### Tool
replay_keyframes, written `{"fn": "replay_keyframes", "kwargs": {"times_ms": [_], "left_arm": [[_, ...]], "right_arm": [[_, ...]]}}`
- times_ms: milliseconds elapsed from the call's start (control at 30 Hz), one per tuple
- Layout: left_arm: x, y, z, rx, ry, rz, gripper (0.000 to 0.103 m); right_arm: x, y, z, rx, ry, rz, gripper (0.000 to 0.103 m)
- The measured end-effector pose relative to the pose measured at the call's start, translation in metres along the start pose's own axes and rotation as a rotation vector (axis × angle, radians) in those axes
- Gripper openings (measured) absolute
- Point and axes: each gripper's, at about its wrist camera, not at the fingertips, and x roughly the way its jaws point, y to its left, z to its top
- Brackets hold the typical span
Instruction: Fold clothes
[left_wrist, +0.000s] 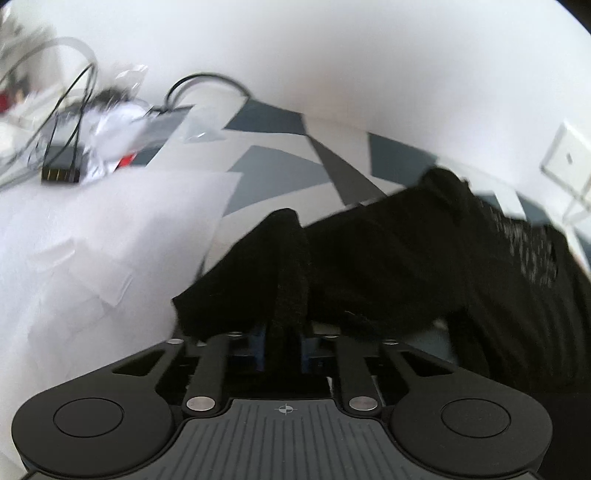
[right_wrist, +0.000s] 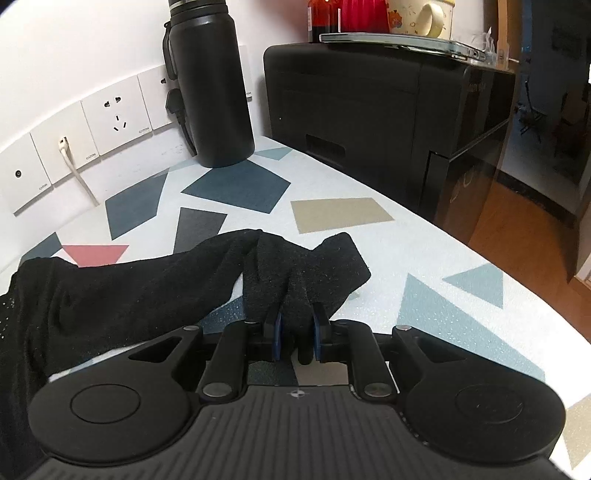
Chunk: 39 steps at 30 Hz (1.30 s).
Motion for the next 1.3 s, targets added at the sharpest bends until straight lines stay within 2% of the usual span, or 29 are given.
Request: {"fn": "replay_keyframes", "kwargs": {"times_ms": [67, 200, 300, 467, 633, 700, 733, 767, 800, 833, 900, 933, 1033, 1133, 1167, 1200, 1233, 1300], "left_arm": [[0.001, 0.004, 0.002, -0.015, 0.002, -0.006, 0.012], [0.003, -0.001, 0.001, 0.039, -0.018, 0.008, 0.013], [0.005, -0.004, 0.001, 0.072, -0.035, 0.011, 0.014], [0.006, 0.002, 0.003, 0.033, -0.032, -0.015, 0.014], [0.006, 0.007, 0.003, 0.001, -0.034, -0.036, 0.015], [0.006, 0.008, 0.002, -0.008, -0.036, -0.041, 0.016], [0.006, 0.009, 0.002, -0.006, -0.036, -0.041, 0.016], [0.006, 0.008, 0.002, -0.002, -0.037, -0.041, 0.016], [0.006, 0.008, 0.002, 0.003, -0.037, -0.041, 0.017], [0.006, 0.008, 0.002, 0.007, -0.038, -0.041, 0.017], [0.006, 0.008, 0.002, 0.007, -0.039, -0.041, 0.017], [0.006, 0.007, 0.002, 0.007, -0.039, -0.041, 0.017], [0.006, 0.005, 0.001, 0.017, -0.042, -0.036, 0.017], [0.006, 0.0, 0.001, 0.043, -0.043, -0.023, 0.02], [0.006, -0.002, 0.001, 0.049, -0.041, -0.019, 0.021], [0.006, -0.004, 0.002, 0.053, -0.037, -0.014, 0.023], [0.006, -0.005, 0.003, 0.056, -0.033, -0.01, 0.023], [0.006, -0.007, 0.003, 0.057, -0.032, -0.005, 0.024]], "right_arm": [[0.003, 0.004, 0.004, 0.007, 0.011, 0.002, 0.017], [0.011, 0.014, 0.015, 0.045, 0.04, 0.032, 0.015], [0.009, 0.038, 0.018, 0.052, 0.032, 0.08, 0.014], [-0.016, 0.108, 0.005, -0.11, 0.002, 0.275, 0.014], [-0.054, 0.187, -0.037, -0.417, 0.045, 0.496, 0.014], [-0.065, 0.205, -0.053, -0.516, 0.059, 0.557, 0.014], [-0.069, 0.211, -0.06, -0.565, 0.061, 0.561, 0.015], [-0.072, 0.216, -0.065, -0.615, 0.062, 0.56, 0.018], [-0.073, 0.22, -0.069, -0.671, 0.051, 0.538, 0.028], [-0.075, 0.221, -0.071, -0.713, 0.024, 0.506, 0.042], [-0.079, 0.218, -0.071, -0.73, -0.042, 0.45, 0.059], [-0.079, 0.214, -0.069, -0.717, -0.047, 0.44, 0.064], [-0.076, 0.201, -0.06, -0.661, -0.038, 0.416, 0.068], [-0.07, 0.188, -0.057, -0.607, -0.022, 0.391, 0.066], [-0.068, 0.185, -0.057, -0.595, -0.014, 0.394, 0.062], [-0.067, 0.184, -0.057, -0.59, 0.002, 0.422, 0.044], [-0.066, 0.184, -0.057, -0.585, 0.018, 0.454, 0.03], [-0.068, 0.187, -0.057, -0.581, 0.032, 0.496, 0.02]]}}
